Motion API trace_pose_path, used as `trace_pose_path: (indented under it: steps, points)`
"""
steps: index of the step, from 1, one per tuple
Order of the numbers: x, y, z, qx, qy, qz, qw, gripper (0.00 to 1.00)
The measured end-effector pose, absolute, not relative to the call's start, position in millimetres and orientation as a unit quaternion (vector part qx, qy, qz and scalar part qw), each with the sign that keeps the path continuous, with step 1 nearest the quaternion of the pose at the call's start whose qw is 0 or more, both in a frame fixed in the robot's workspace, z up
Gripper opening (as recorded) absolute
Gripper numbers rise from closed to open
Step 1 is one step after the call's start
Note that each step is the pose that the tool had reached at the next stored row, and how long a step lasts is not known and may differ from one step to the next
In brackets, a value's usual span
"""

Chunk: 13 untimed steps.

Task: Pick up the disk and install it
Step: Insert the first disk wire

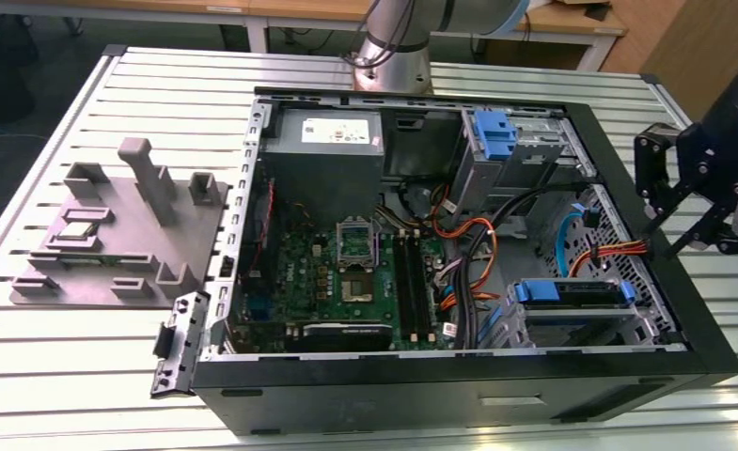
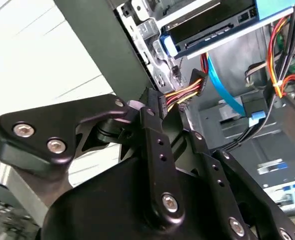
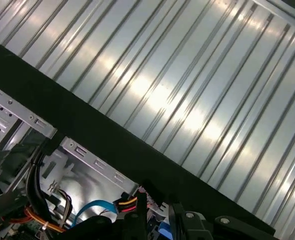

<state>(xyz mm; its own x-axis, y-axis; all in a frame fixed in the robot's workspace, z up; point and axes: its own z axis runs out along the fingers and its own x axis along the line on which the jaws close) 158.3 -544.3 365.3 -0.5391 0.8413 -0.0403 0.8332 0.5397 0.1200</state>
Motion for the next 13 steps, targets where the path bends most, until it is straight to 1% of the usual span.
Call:
trace_pose_path:
  steps: [7,9,13]
  points:
    - [158.2,-544.3,362.9,0.423,0.904,0.046,0.044,0.31]
    - [158.3,-544.3,362.6,0.413,0.909,0.044,0.045,0.31]
    - [157.9,-544.3,362.4,0.403,0.913,0.036,0.050,0.31]
